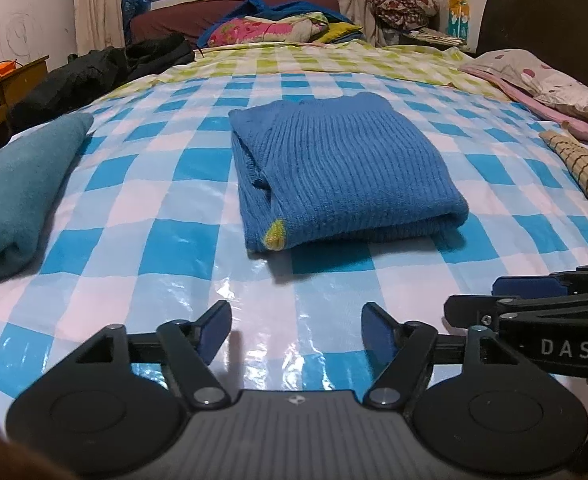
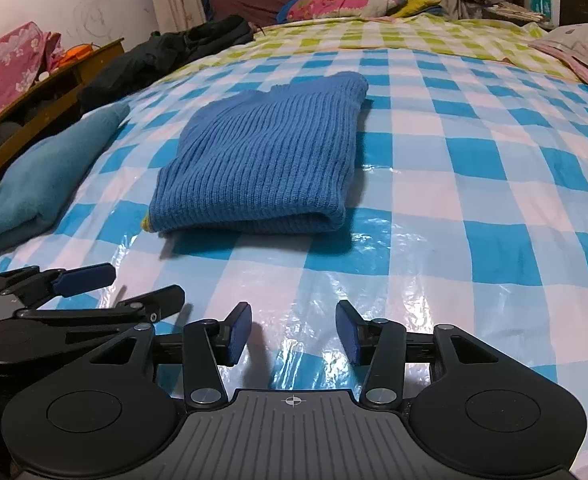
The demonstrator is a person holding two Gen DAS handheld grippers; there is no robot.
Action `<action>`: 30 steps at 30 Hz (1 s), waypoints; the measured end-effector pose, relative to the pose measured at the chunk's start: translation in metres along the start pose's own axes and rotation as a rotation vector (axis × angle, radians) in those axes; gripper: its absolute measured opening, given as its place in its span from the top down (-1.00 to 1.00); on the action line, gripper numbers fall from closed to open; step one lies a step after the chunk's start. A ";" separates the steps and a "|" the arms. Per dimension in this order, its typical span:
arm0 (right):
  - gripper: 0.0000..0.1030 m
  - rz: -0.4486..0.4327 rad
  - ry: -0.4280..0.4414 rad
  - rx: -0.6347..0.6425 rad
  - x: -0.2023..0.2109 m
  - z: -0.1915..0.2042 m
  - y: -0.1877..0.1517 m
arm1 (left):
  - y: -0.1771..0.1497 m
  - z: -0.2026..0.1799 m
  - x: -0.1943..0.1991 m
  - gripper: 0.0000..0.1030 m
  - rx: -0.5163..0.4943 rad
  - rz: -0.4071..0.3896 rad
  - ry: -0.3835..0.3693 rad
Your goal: Fold small clothes
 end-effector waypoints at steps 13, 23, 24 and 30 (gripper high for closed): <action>0.08 -0.016 -0.023 -0.010 0.005 -0.002 -0.009 | -0.002 -0.006 0.006 -0.57 -0.023 0.012 0.057; 0.08 -0.015 -0.023 -0.018 0.006 -0.002 -0.010 | -0.004 -0.007 0.009 -0.57 -0.016 0.010 0.067; 0.08 -0.015 -0.023 -0.018 0.006 -0.002 -0.010 | -0.004 -0.006 0.009 -0.57 -0.015 0.010 0.067; 0.08 -0.015 -0.024 -0.017 0.006 -0.002 -0.010 | -0.005 -0.005 0.008 -0.57 -0.006 0.017 0.062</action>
Point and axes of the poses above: each gripper's, at about its wrist camera, not at the fingertips, and x roughly against the way its jaws point, z to its left, y to its top, the point moved 6 cm from there along -x, roughly the way its jaws point, and after that the axes turned 6 degrees about z, right-handed, at the moved point
